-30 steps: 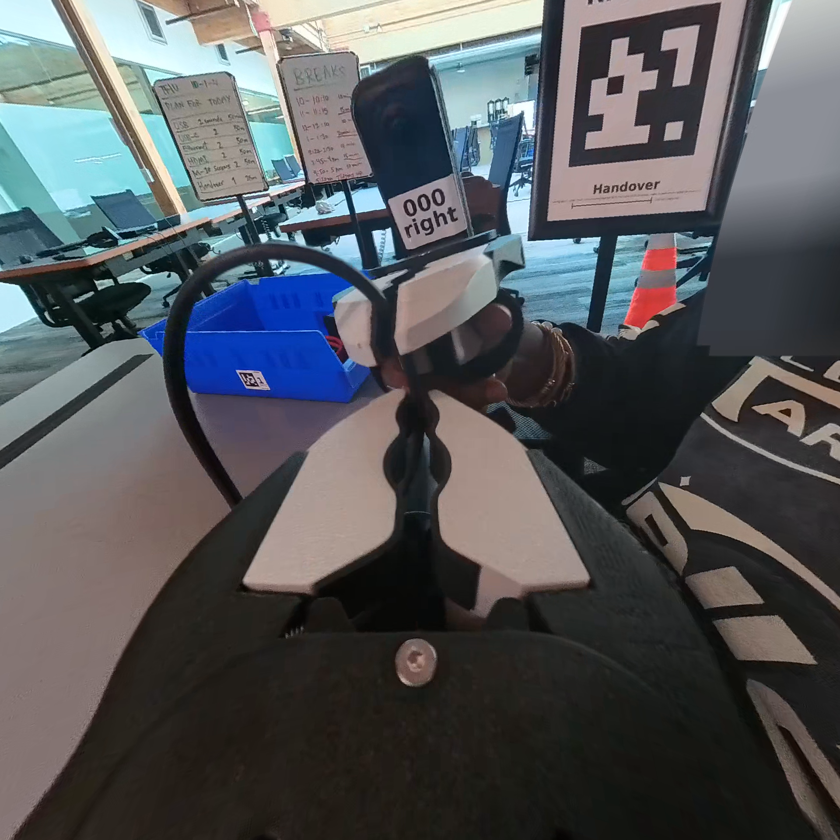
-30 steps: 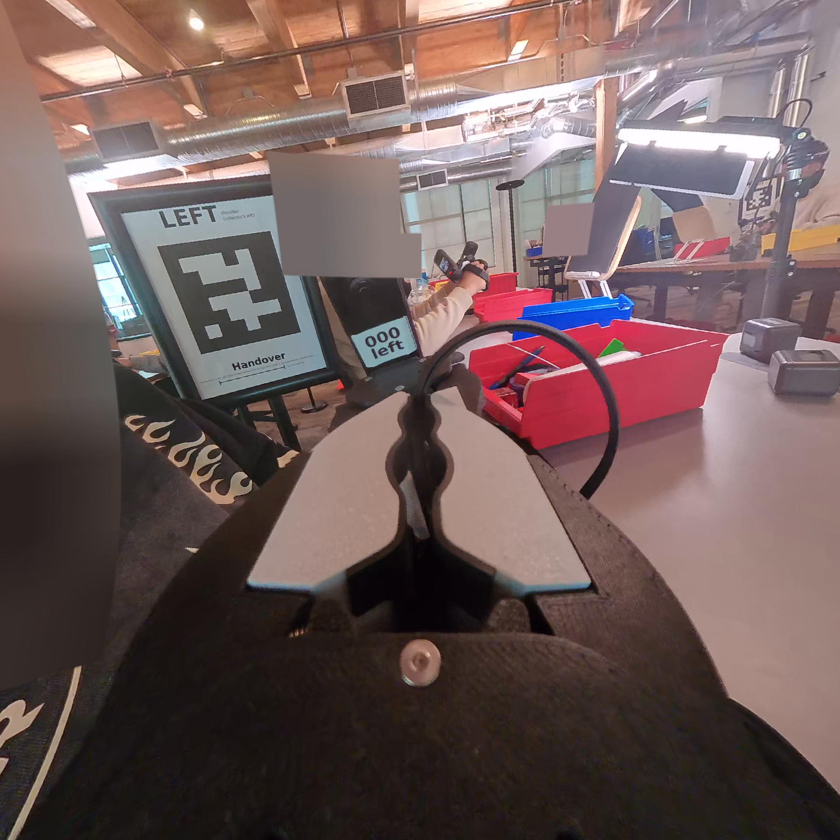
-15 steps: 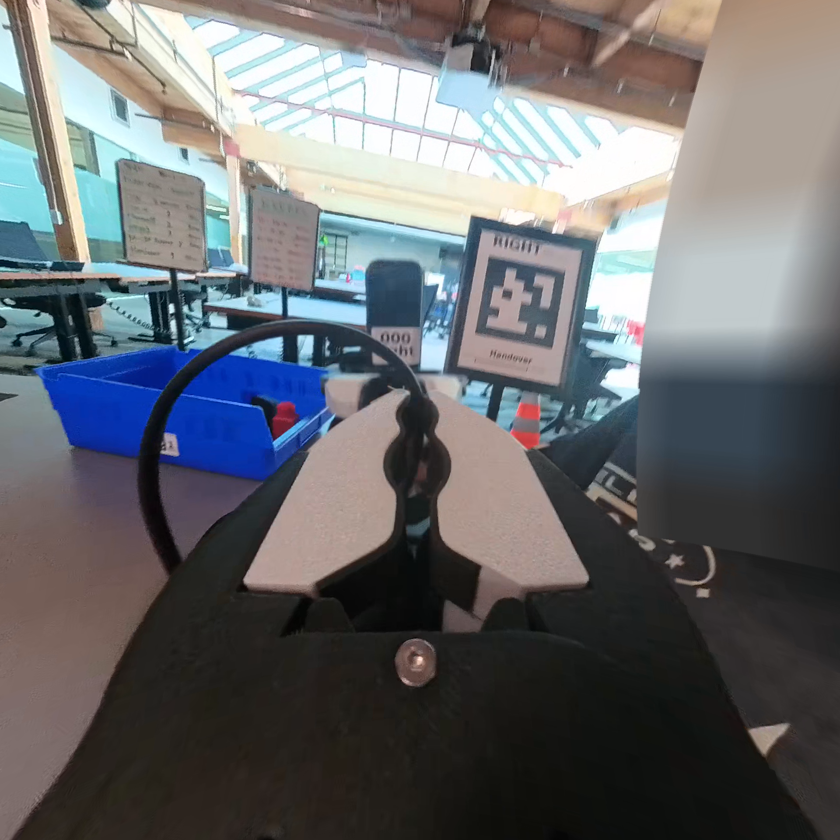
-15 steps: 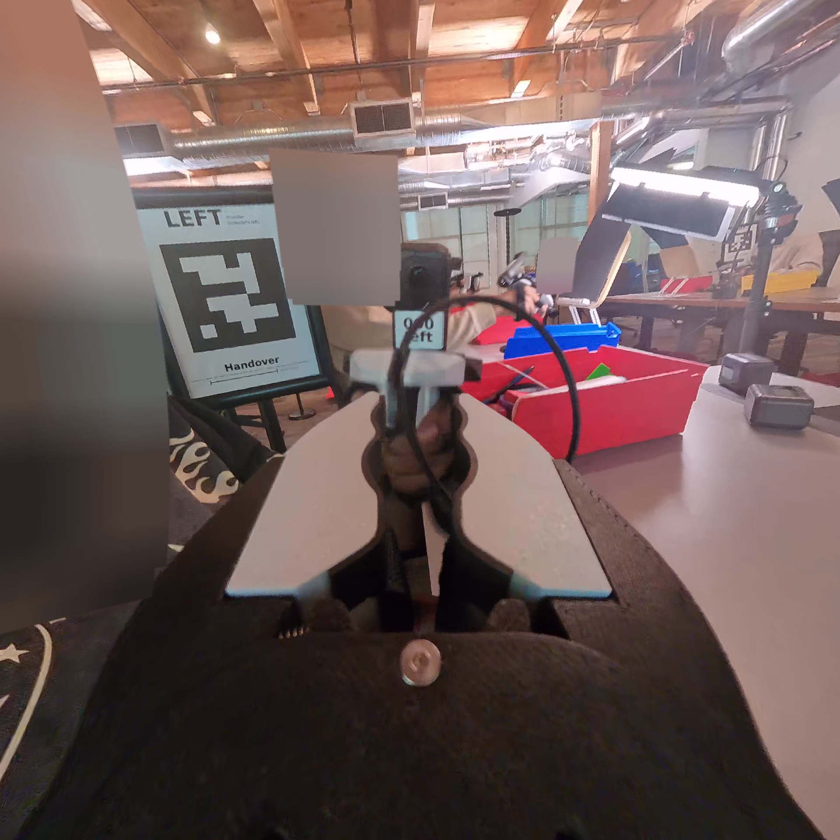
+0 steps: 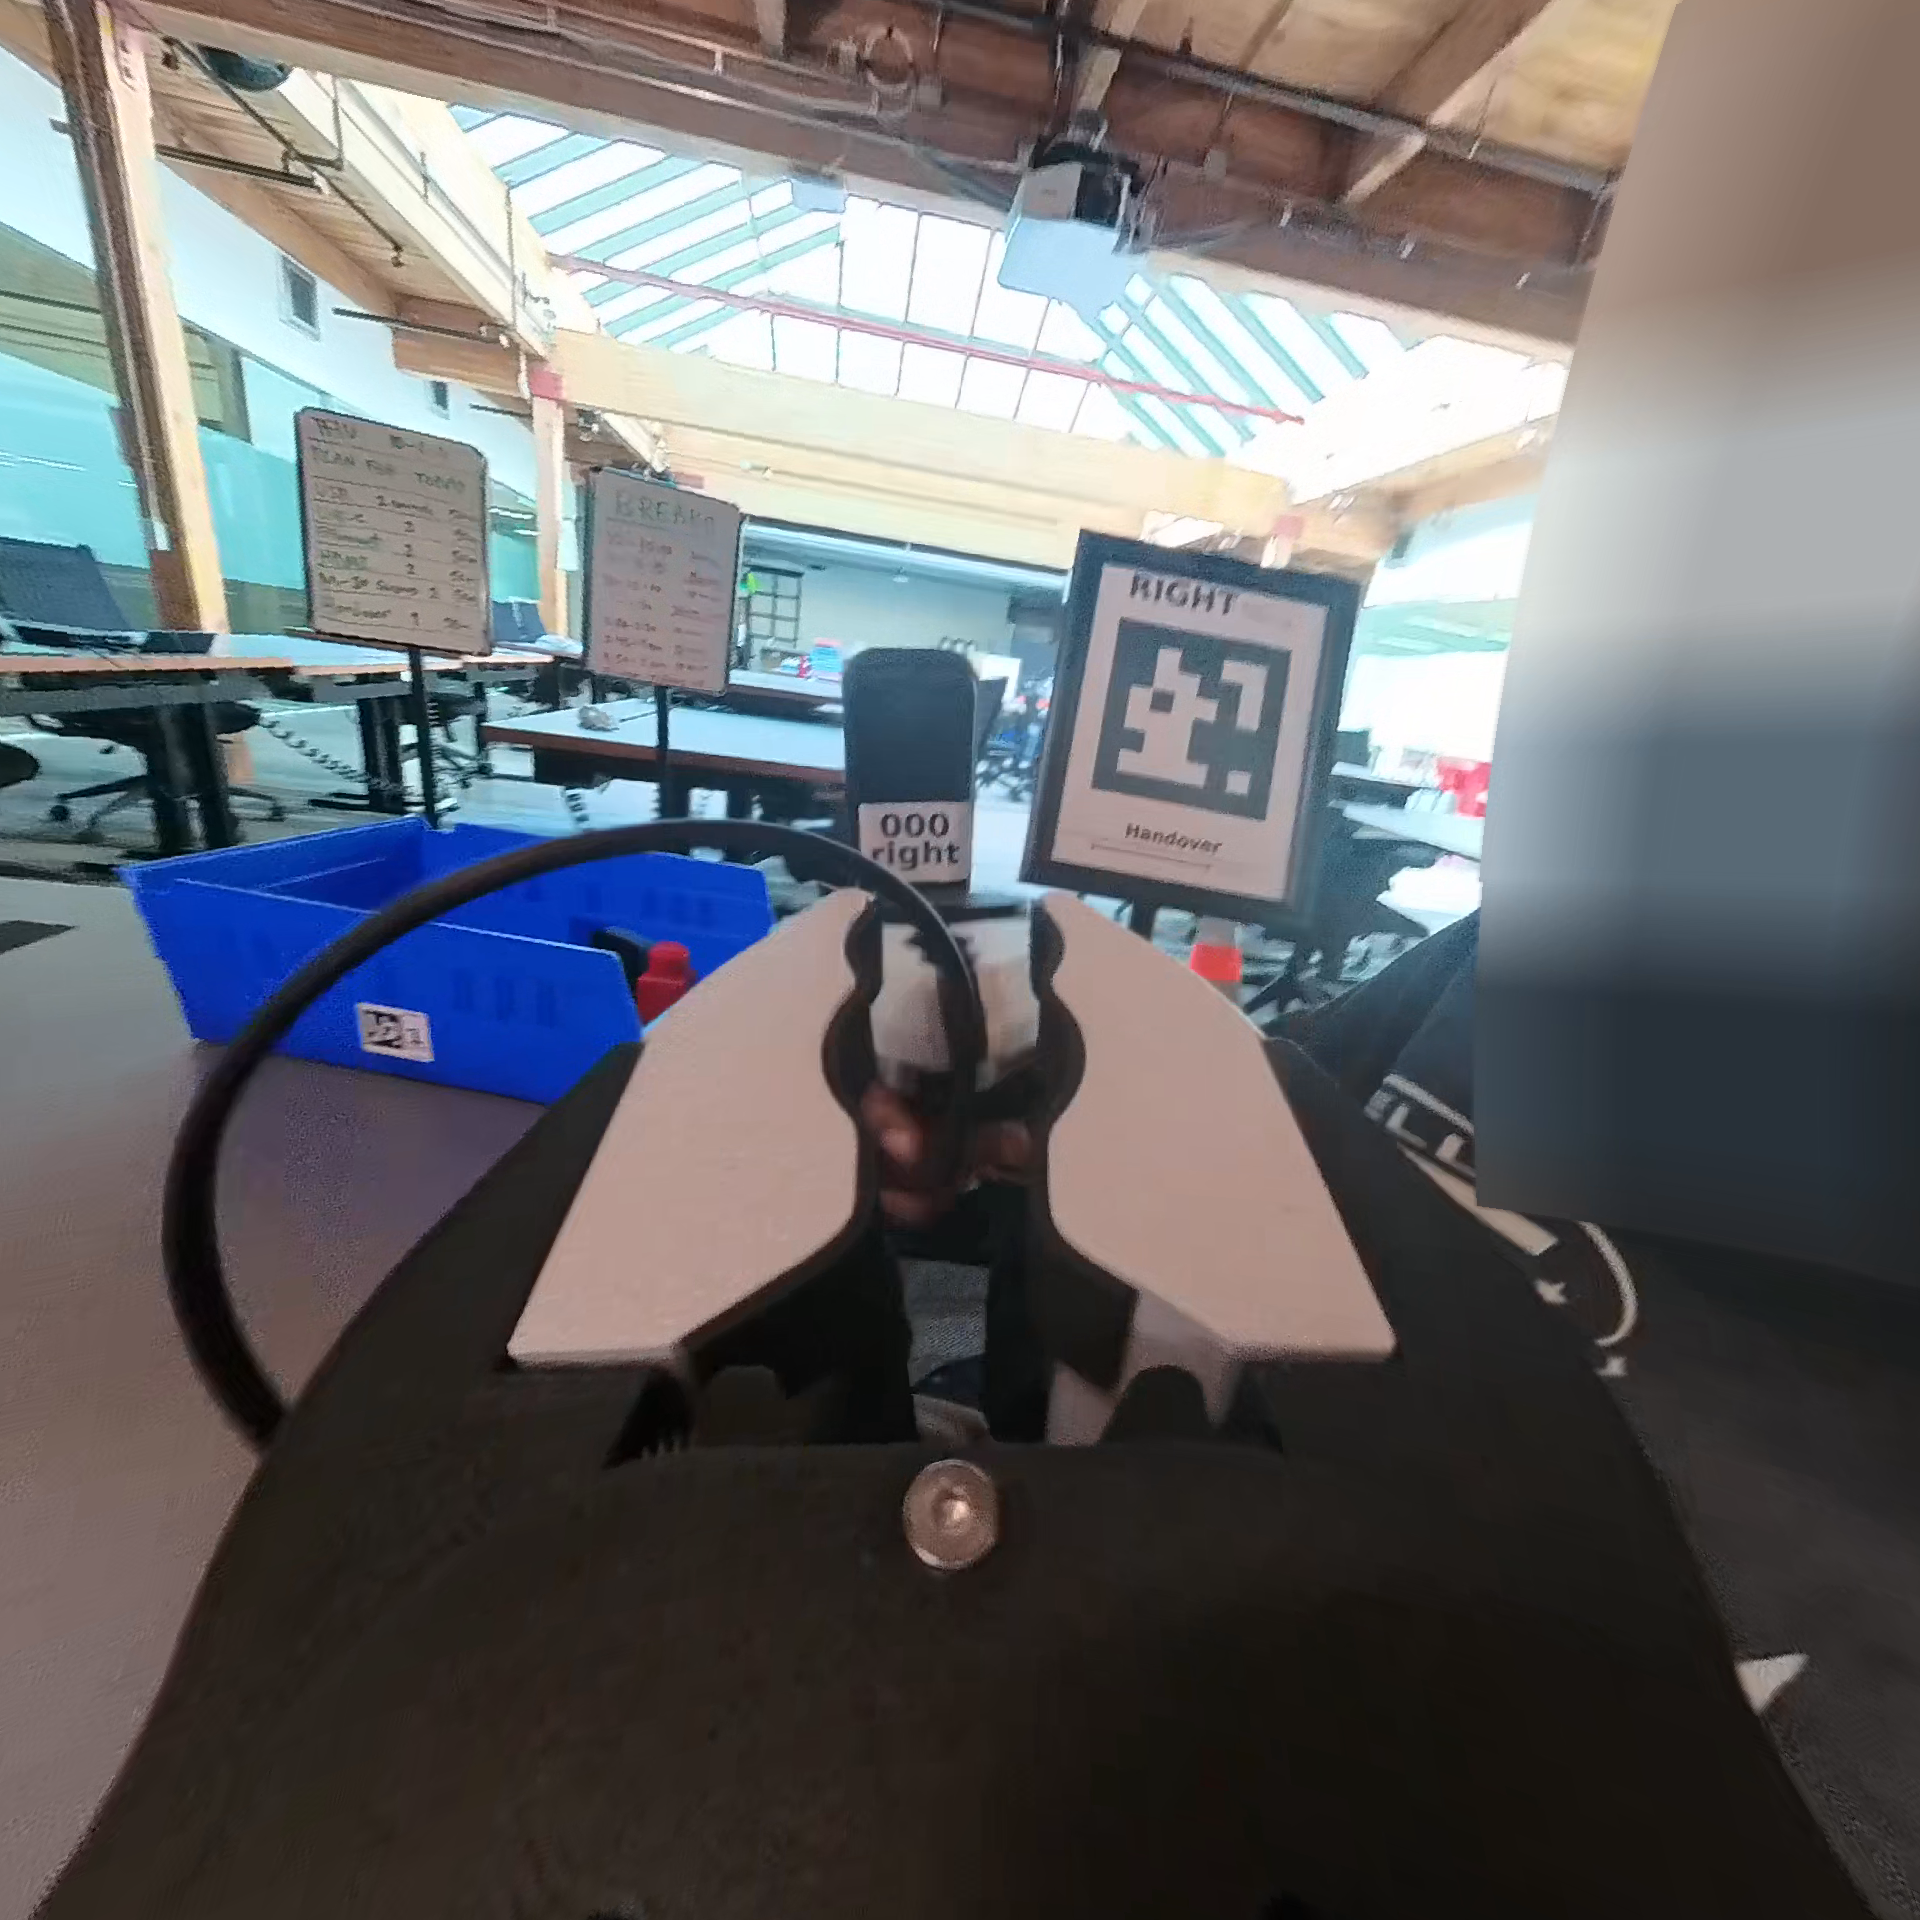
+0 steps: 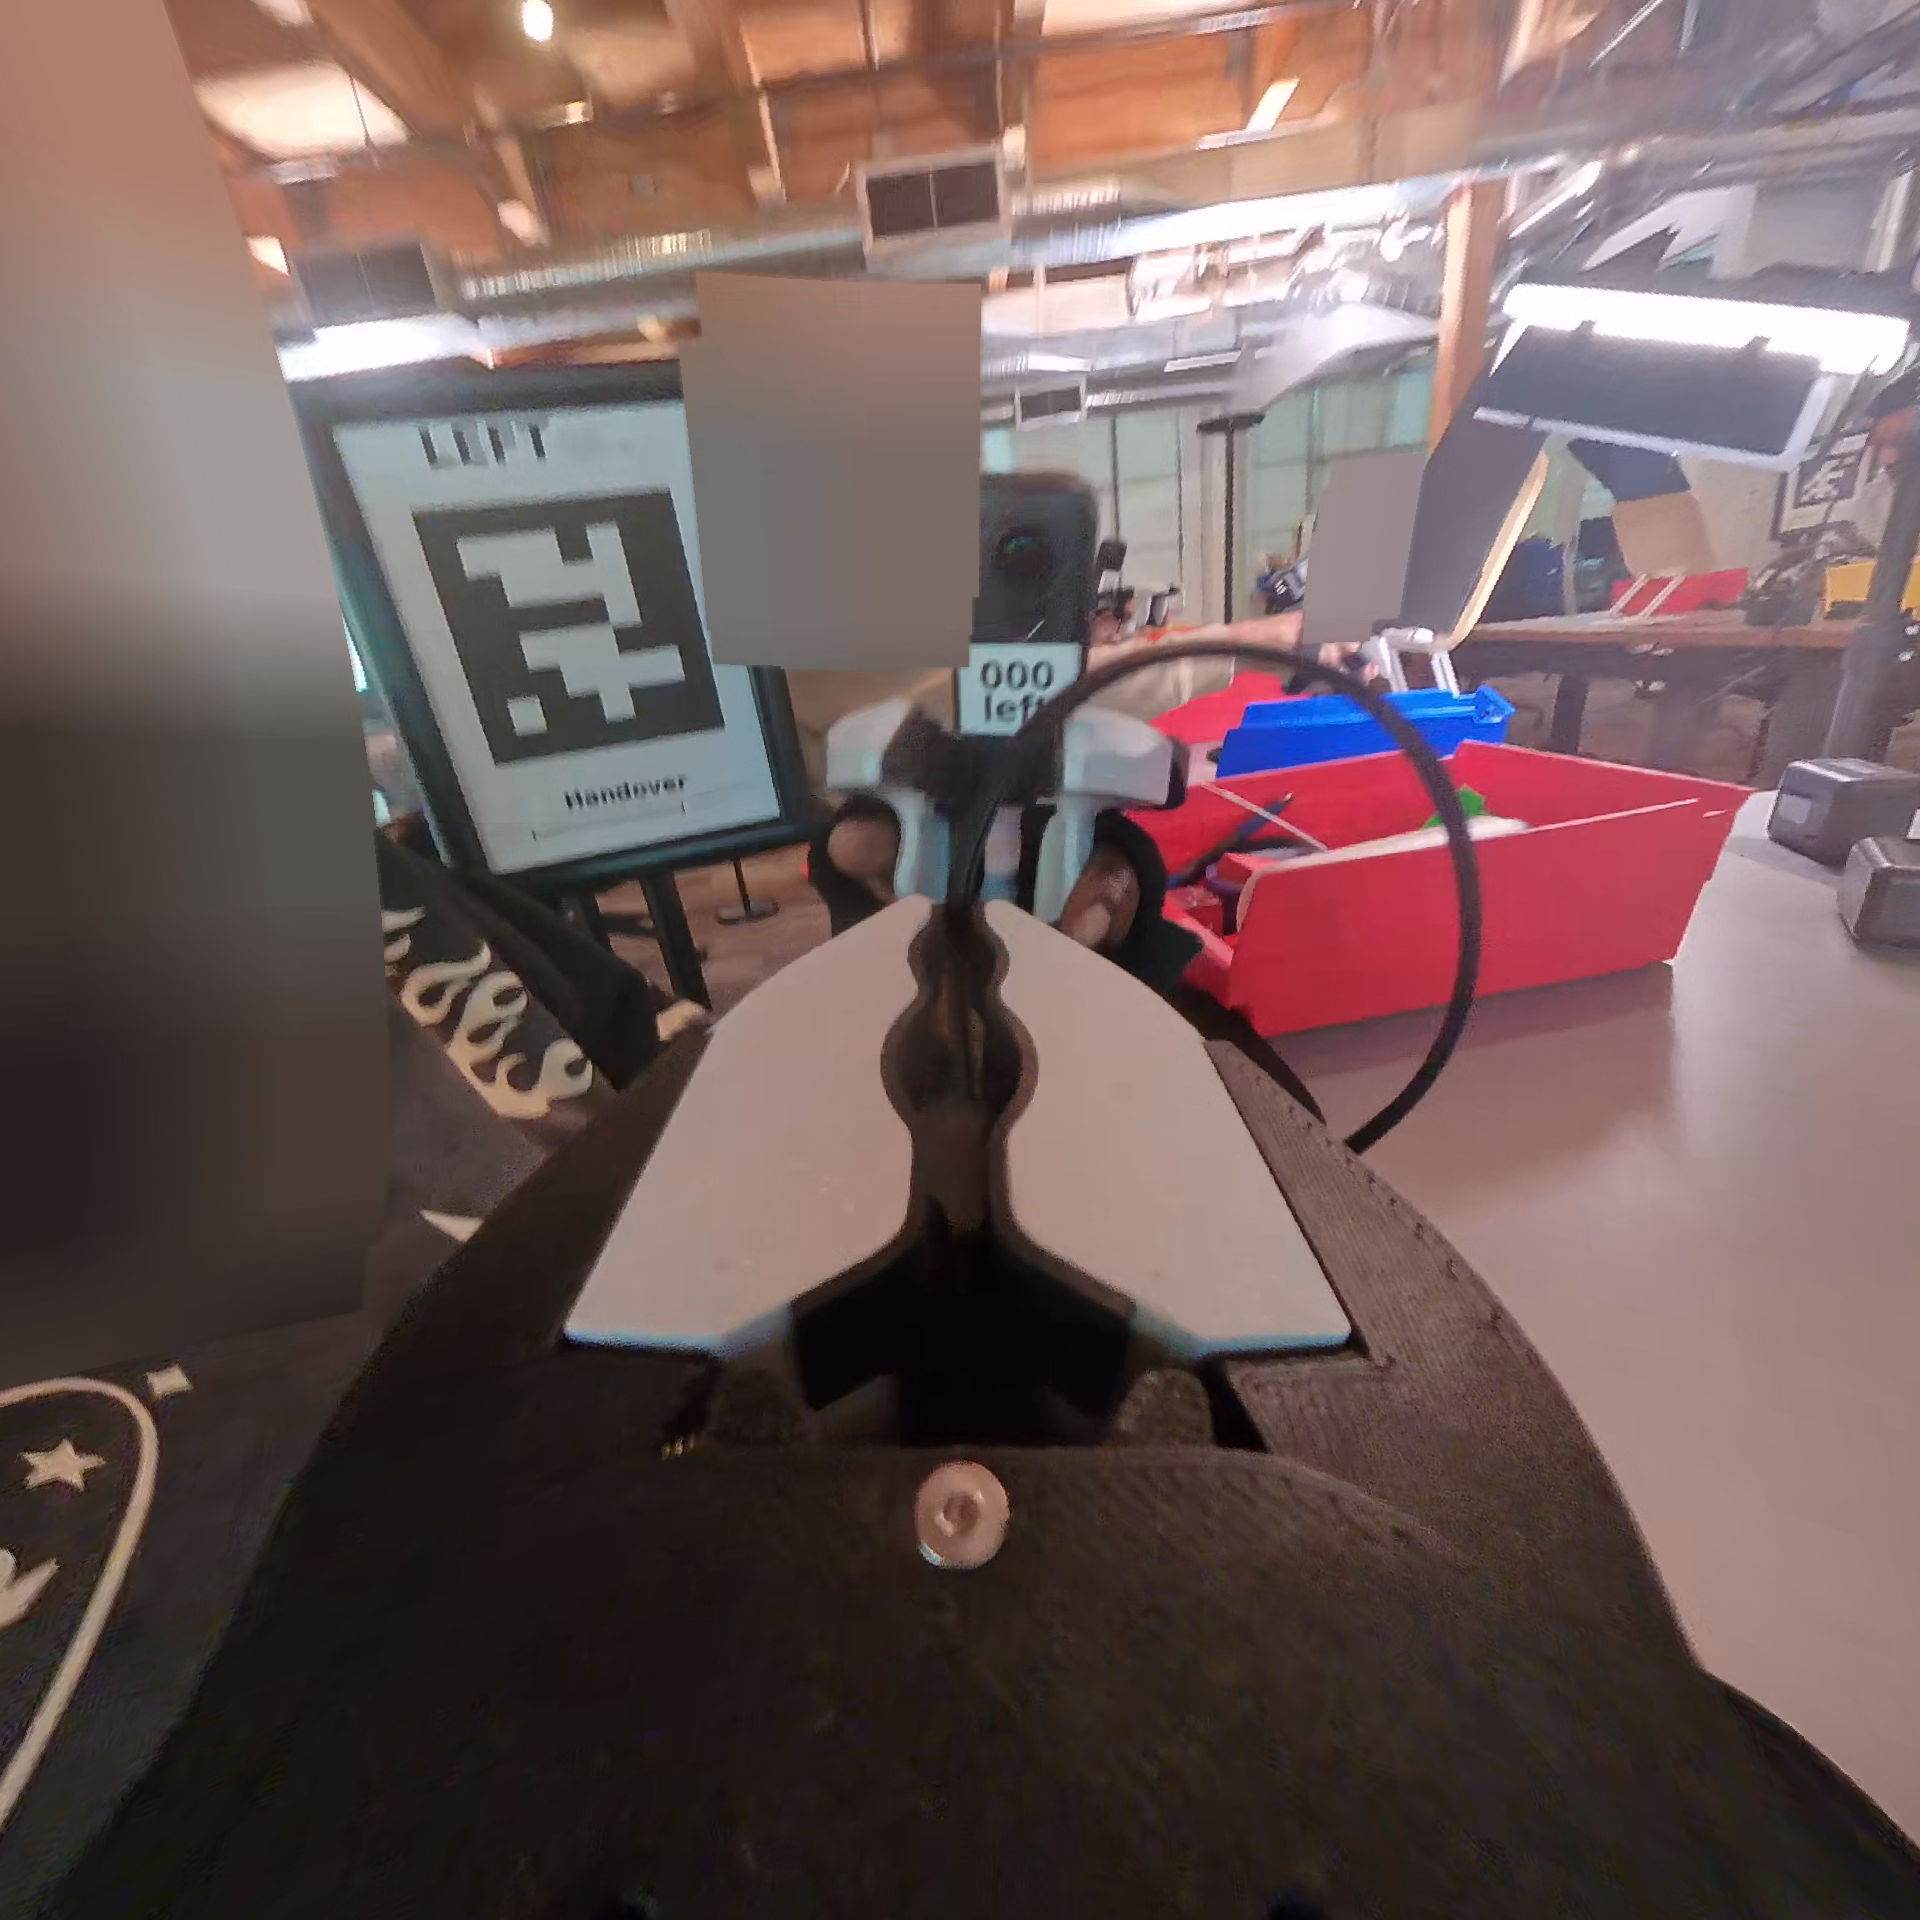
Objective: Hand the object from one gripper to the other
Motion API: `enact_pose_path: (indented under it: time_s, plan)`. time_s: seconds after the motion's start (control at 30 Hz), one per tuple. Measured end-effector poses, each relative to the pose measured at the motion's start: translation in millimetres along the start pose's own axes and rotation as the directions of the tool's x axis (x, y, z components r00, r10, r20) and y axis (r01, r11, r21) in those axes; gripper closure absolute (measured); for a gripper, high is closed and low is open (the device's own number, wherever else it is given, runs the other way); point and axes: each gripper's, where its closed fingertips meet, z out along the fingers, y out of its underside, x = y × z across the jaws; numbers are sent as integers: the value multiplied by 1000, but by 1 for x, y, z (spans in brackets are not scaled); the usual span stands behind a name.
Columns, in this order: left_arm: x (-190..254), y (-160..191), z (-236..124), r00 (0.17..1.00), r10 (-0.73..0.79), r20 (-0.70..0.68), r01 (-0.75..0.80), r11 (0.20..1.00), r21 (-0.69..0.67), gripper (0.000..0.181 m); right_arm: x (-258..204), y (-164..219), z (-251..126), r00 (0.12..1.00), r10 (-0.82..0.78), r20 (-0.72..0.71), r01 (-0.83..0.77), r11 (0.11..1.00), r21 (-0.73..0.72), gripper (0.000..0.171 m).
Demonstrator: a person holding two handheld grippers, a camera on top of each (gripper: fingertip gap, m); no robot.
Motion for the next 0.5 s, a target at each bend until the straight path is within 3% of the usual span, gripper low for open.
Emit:
enact_pose_path:
  time_s: [0.03,0.1,0.17,0.23,0.3,0.37,0.4,0.43,0.5]
  plan:
    - [0,2,0,999,37,13,-37,999,-20,152,1,-6,-2,1000,18,-8,-18,999,28,166]
    - [-2,6,-1,985,166,51,-163,985,-64,151,3,-15,-7,998,57,-10,-56,996,69,167]
    - [-9,3,-3,903,405,140,-394,913,-104,152,4,-18,-10,993,119,-4,-119,991,61,167]
    - [-13,-2,-7,691,688,223,-660,726,-193,153,3,-16,-11,981,193,9,-193,981,22,167]
    - [-16,-4,-11,349,908,232,-838,413,-356,153,-1,-7,-10,961,274,31,-272,961,-55,167]
    - [-17,4,-10,53,992,115,-866,103,-490,151,-5,-2,-7,946,321,45,-316,944,-94,167]
    - [-17,7,-9,-31,997,71,-850,12,-527,149,-6,1,-6,941,335,49,-329,938,-106,167]
    - [-16,8,-6,-67,996,61,-843,-24,-537,148,-8,4,-4,936,348,52,-339,932,-124,167]
    - [-15,11,-1,-52,996,70,-851,-8,-526,153,-16,10,-2,926,368,86,-350,921,-172,167]
